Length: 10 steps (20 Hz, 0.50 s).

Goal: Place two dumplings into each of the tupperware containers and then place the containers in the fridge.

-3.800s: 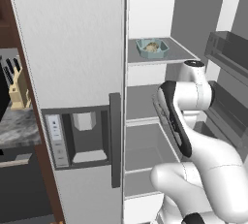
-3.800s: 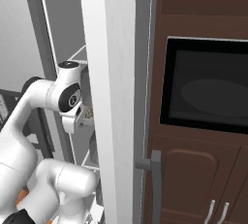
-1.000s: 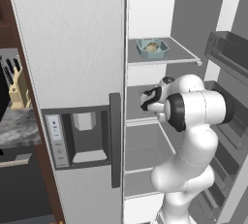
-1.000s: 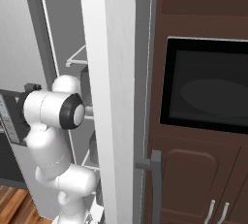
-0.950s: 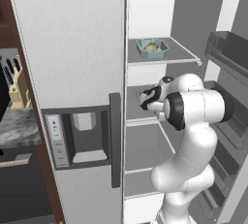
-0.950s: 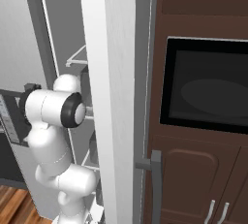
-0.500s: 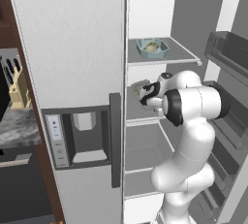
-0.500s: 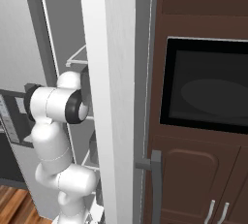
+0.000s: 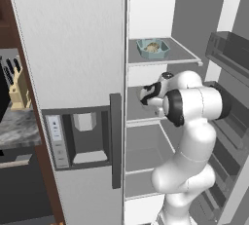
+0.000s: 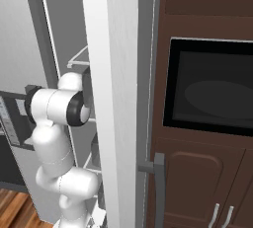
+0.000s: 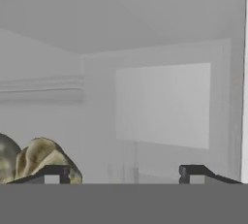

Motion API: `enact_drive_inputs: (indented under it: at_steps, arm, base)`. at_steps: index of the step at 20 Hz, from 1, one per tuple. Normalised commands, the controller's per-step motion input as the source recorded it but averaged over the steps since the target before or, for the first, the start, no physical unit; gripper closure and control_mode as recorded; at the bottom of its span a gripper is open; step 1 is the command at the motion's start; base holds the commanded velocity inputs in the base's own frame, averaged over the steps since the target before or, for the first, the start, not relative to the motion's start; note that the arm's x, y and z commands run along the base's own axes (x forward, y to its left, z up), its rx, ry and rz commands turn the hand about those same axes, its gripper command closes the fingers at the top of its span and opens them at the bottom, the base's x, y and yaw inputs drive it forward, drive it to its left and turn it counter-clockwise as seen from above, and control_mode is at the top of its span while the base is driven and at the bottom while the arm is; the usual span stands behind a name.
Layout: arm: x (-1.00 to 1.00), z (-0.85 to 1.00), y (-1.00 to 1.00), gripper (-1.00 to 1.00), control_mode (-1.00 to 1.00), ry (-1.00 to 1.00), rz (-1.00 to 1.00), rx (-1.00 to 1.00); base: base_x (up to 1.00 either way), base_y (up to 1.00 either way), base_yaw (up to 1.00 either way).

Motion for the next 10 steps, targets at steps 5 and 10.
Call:
enact_drive_inputs:
  at_steps: [5,10]
  arm:
    - [-0.65,0.24,0.0,-1.0,-1.0,-0.1,0.0,0.0]
    - [-0.72,0.33,0.0,-1.0,-1.0,-0.1,0.0,0.0]
  base:
    - [0.0,0.0,0.0]
    - [0.0,0.0,0.0]
